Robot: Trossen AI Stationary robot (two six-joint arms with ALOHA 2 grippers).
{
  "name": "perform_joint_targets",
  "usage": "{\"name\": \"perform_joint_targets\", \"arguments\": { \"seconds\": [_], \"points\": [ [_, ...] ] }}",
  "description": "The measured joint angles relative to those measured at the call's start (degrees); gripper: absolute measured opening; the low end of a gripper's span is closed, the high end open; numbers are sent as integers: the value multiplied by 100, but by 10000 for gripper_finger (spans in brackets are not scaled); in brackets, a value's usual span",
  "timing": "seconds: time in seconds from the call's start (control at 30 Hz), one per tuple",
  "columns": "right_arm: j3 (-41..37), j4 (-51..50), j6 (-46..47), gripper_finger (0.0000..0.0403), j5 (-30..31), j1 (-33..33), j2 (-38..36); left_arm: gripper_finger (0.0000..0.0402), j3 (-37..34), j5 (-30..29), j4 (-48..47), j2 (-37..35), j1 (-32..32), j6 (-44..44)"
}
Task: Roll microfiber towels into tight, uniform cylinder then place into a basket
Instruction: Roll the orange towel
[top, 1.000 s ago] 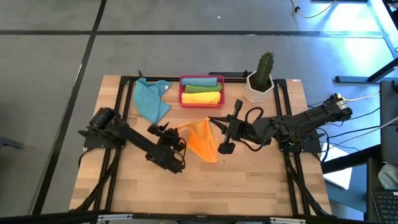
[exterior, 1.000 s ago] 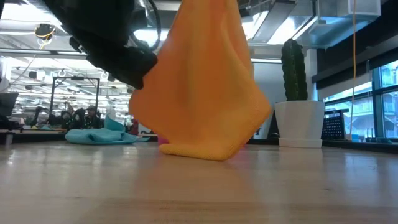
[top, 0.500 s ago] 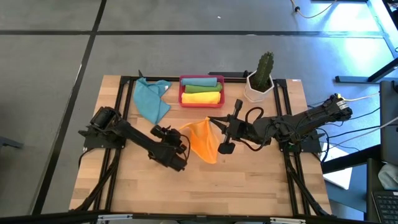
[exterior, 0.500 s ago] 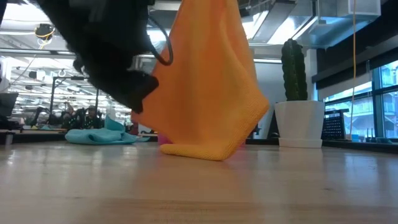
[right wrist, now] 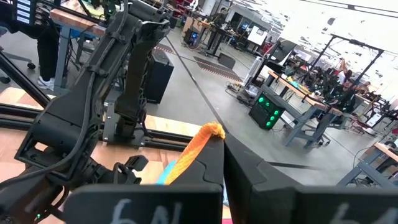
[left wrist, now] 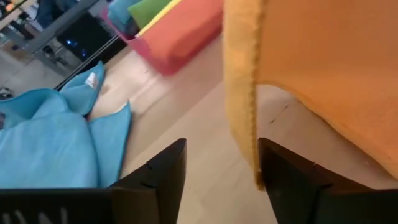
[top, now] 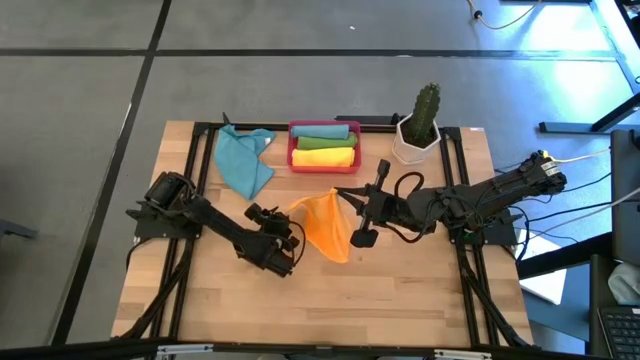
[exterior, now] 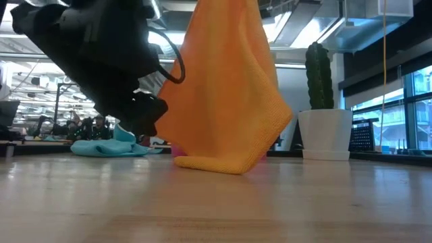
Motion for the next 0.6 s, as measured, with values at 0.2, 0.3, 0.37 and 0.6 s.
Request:
{"name": "perform_joint_targets", "arguments": {
  "seconds": [0.2, 0.3, 0.37, 0.6],
  "points": [
    [0, -6, -1, 3, -2, 0, 0, 138, -141, 30, 824, 0, 20, 864],
    [0, -27, -2, 3, -2, -2, 0, 104, -276, 57, 1086, -44, 39, 1264],
    [0, -78, -2, 3, -2, 0, 0, 74, -430, 49, 1151, -210, 1, 1292],
    [0, -109, -2, 3, -4, 0, 0, 4, -1365, -199, 2182, -1224, -327, 1471]
  ]
}}
